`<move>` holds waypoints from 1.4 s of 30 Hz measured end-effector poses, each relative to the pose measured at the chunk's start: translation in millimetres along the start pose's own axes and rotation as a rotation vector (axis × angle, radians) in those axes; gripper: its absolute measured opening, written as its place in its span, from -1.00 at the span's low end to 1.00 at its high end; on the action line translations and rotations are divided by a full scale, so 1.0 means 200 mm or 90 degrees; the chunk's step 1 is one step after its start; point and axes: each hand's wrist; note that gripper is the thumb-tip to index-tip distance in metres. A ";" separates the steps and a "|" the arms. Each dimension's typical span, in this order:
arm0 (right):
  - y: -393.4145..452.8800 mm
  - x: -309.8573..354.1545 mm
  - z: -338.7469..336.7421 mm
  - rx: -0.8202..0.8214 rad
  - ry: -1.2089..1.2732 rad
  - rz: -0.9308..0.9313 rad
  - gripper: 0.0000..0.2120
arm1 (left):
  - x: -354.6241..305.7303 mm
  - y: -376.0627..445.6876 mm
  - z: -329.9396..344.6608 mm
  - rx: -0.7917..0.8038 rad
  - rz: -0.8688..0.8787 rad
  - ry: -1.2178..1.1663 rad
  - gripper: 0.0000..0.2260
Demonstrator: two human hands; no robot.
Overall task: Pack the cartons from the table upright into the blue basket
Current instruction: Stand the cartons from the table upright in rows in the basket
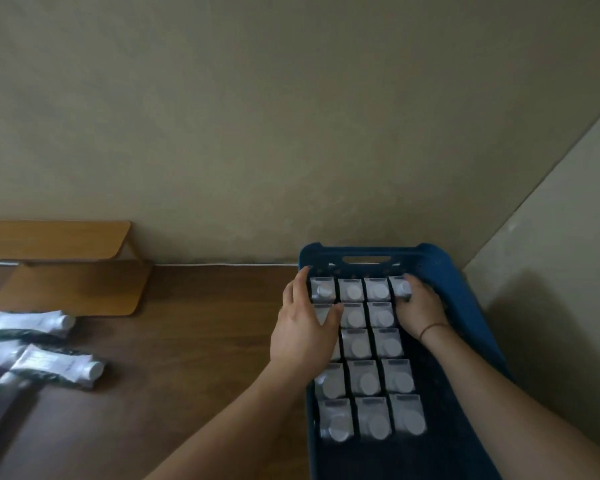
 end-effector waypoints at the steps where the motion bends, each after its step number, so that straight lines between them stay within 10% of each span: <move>1: 0.00 0.02 -0.01 -0.003 -0.025 -0.011 -0.54 | 0.00 0.00 0.00 0.003 0.000 -0.020 -0.33; 7: -0.08 0.28 -0.11 -0.135 -0.229 -0.112 -0.69 | 0.23 -0.02 -0.17 0.127 -0.050 -0.371 -0.52; 16: -0.28 1.07 0.17 -0.070 -0.031 -0.557 -0.84 | 1.16 0.10 -0.86 -0.100 -0.118 0.404 -0.51; 24: -0.42 1.53 0.66 0.324 -0.226 -0.564 -0.67 | 1.50 0.18 -1.34 0.095 0.014 0.701 -0.20; 28: -0.50 1.59 0.90 0.446 -0.258 -0.465 -0.59 | 1.60 0.20 -1.40 -0.035 0.143 0.657 -0.53; 33: -0.57 1.56 1.05 0.460 -0.066 -0.300 -0.35 | 1.42 0.12 -1.20 -0.248 0.224 0.369 -0.45; 42: -0.58 1.27 0.51 0.106 0.010 -0.417 -0.47 | 0.88 0.08 -0.84 -0.393 0.427 0.016 -0.51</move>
Point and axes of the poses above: each hand's wrist, its own y-axis towards the middle knuckle, its own z-axis out of the palm, x = y × z, and after that the axes turned 9 degrees about -z, right-handed
